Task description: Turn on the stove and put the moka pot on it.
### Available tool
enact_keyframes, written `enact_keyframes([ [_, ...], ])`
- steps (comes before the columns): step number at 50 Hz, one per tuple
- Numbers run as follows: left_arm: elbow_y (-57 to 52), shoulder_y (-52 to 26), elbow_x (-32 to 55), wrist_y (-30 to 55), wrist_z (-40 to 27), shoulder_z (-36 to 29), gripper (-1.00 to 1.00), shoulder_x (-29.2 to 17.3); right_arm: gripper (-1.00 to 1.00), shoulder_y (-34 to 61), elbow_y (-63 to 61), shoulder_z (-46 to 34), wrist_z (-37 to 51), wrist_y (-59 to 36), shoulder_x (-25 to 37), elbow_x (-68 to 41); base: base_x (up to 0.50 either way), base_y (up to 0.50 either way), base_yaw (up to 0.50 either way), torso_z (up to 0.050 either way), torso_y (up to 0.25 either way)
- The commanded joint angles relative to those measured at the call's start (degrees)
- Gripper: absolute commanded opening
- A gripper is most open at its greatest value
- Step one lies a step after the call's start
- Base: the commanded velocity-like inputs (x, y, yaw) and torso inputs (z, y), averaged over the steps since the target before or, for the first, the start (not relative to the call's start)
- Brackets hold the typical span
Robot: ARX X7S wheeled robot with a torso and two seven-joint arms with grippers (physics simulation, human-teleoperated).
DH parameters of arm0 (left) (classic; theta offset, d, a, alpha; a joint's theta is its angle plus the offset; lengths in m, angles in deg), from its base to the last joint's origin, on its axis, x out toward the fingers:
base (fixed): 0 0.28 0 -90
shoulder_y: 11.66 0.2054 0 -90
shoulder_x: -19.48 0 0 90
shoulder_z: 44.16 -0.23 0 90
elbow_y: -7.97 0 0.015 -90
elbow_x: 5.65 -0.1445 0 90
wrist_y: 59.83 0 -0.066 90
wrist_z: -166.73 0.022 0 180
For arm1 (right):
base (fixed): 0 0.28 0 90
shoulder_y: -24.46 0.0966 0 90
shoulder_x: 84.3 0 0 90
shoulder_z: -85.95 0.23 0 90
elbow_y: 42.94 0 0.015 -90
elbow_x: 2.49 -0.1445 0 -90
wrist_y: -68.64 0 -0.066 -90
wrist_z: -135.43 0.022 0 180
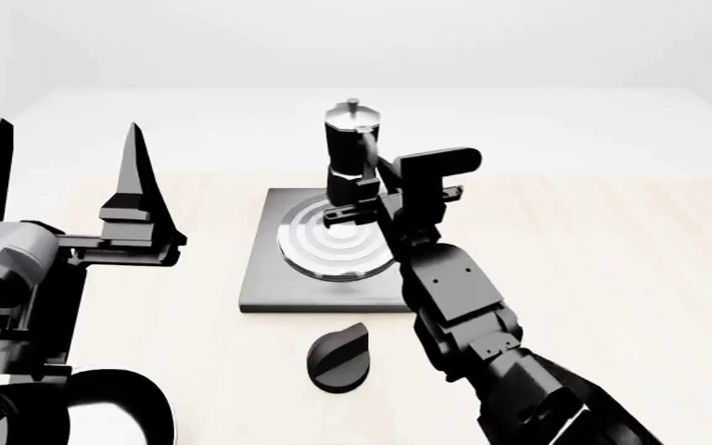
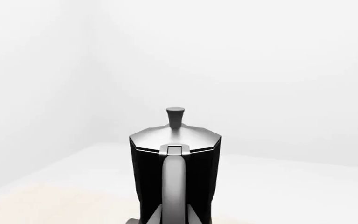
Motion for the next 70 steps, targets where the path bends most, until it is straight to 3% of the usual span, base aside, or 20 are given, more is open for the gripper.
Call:
enact_keyframes([
  [1, -0.11, 0.31, 0.03, -0.05, -0.13, 0.14, 1.0, -0.05, -1.0, 2.64, 2.06, -5.58, 2.41, 3.48, -0.21, -3.83, 0.0, 0.0, 0.0, 0.0, 0.0],
  [34, 0.34, -0.13, -0.24, 1.16, -0.08, -0.75, 1.0, 0.29, -1.0, 2.29, -1.1, -9.04, 4.19, 7.74, 1.23, -7.19, 0.0, 0.0, 0.0, 0.0, 0.001],
  [70, 0.86, 0.7, -0.36, 0.17, 0.37, -0.46, 1.0, 0.6, -1.0, 1.98, -3.82, -10.18, 6.32, 11.41, 2.02, -5.87, 0.0, 0.0, 0.0, 0.002, -0.102],
])
